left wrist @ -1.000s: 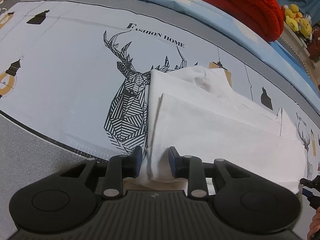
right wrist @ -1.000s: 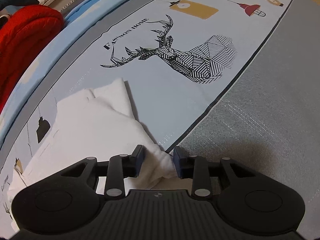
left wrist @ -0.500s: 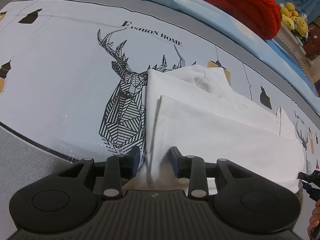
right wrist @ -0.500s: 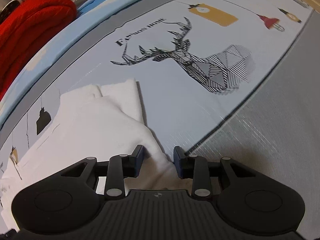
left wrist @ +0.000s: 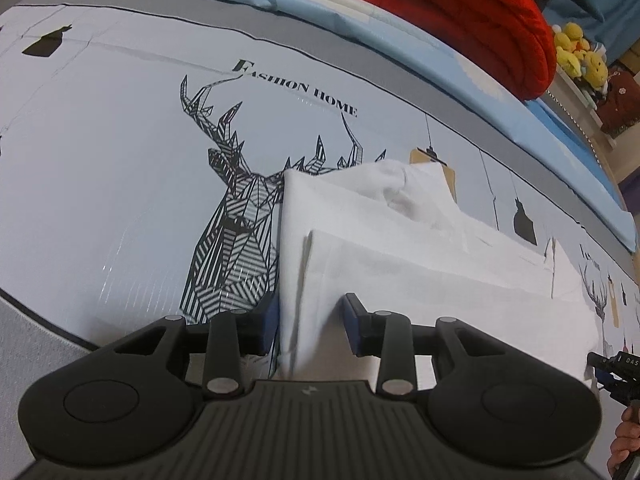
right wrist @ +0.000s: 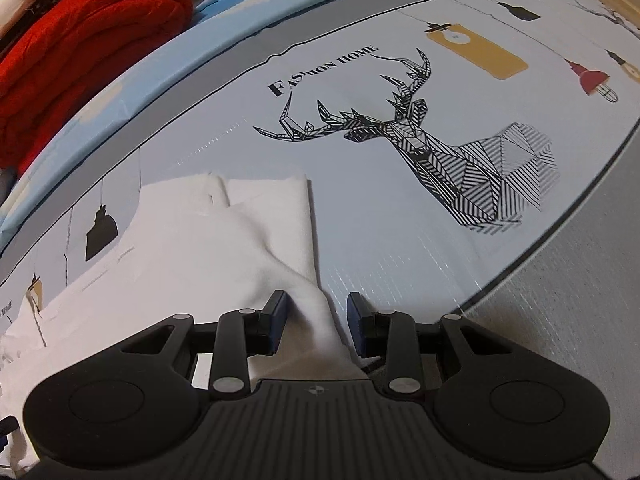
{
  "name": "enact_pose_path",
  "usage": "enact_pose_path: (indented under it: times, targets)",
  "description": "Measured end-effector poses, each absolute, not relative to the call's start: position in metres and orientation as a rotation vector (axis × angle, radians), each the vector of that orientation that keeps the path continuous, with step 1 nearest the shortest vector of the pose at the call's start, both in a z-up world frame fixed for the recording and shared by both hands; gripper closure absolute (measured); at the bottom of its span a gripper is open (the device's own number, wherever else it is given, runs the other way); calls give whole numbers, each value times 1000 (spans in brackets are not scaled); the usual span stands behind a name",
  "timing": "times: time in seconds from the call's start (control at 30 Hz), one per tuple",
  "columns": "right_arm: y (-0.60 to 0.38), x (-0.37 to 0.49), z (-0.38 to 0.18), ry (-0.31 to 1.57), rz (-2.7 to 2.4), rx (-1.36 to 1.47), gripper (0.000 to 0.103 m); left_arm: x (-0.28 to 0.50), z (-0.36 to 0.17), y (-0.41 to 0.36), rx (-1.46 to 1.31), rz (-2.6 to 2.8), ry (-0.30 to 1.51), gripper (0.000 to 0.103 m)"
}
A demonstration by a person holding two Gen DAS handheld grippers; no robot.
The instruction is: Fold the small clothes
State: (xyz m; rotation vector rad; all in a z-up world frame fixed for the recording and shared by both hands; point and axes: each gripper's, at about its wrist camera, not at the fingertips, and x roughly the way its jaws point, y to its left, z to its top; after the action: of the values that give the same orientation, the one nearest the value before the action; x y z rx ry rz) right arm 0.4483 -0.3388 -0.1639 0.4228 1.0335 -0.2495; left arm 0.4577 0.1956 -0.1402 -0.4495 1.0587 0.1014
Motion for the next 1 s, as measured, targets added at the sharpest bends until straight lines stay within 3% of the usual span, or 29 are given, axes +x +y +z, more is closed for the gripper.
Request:
enact_pose_path:
  times: [0.23,0.3,0.37,0.43,0.83,1.0]
  targets:
    - [-339,459,-166,1028,-210,402,68,467,-141,192,-417,101,1045,64]
    - [-338,461,-166,1027,-199,393,68,469,-141,190,-394,91,1040,75]
    - [-336,463,-165,1018,-180,387,79,471,-141,187,-371,81,1030,88]
    - [-334,465,-165,1014,-177,383,81,473,-140,184,-354,72,1020,93]
    - [-334,473,-164,987,-189,397,87,480,-138,178,-318,76,998,92]
    - [-335,473,-159,1004,-228,404,80,477,-123,180,-286,116,1001,80]
